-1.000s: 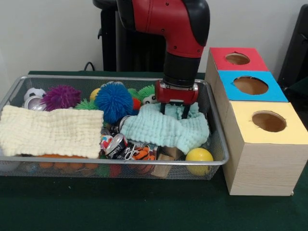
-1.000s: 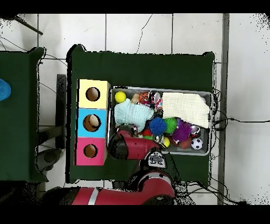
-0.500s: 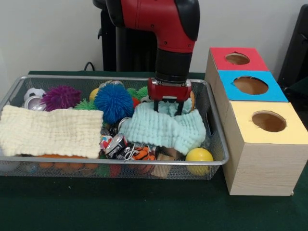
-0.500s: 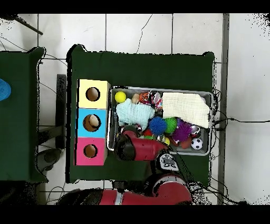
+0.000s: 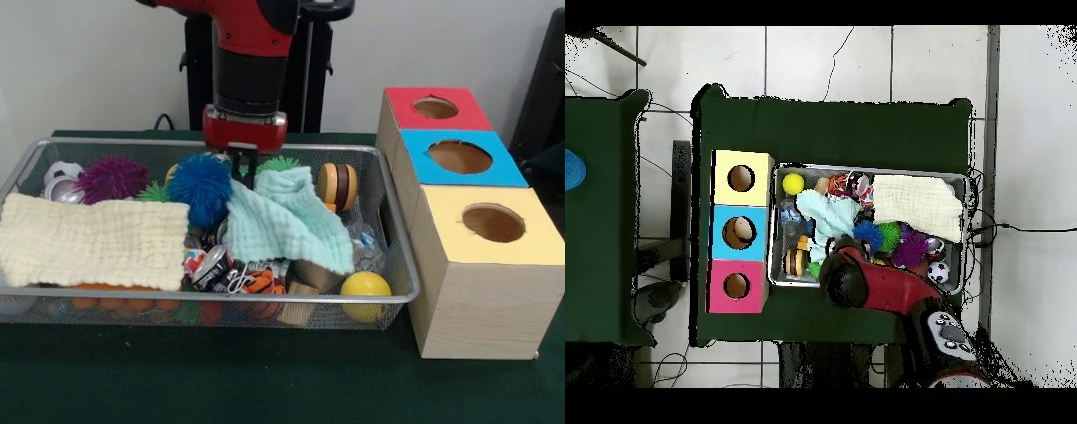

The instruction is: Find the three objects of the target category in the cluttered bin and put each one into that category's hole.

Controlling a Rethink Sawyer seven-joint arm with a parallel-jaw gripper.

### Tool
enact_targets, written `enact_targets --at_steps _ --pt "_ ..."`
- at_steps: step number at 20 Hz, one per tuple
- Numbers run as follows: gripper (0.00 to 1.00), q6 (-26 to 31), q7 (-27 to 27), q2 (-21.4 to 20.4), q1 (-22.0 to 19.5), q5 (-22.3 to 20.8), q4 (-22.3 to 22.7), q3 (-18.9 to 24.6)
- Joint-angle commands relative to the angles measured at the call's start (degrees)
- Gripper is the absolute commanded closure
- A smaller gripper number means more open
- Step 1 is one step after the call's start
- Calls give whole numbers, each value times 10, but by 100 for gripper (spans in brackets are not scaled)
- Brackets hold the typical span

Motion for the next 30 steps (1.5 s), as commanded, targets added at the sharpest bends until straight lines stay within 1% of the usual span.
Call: enact_targets --at_steps 1,3,6,13,16,18,21,23,25,26,28,29,30 --pt "100 50 17 -39 -27 -41 -6 66" --pt "100 60 17 -46 -35 -44 -6 72" --pt "100 93 0 -69 -55 -49 -4 85" --pt "100 185 -75 -135 -126 -69 -5 136" --pt "100 213 -101 -152 -149 -82 -10 158" --pt "100 232 -118 -160 -157 -97 -19 165" --pt "100 244 -146 -171 -187 -119 -23 194" --pt "100 245 -151 -170 -200 -135 -31 209" --pt "100 244 -141 -167 -205 -147 -34 216" --pt "100 245 -126 -166 -205 -147 -34 215" --pt "100 266 -104 -166 -213 -127 -27 228" --pt "0 291 -104 -166 -215 -128 -29 233" --pt "0 282 -90 -164 -213 -125 -27 232"
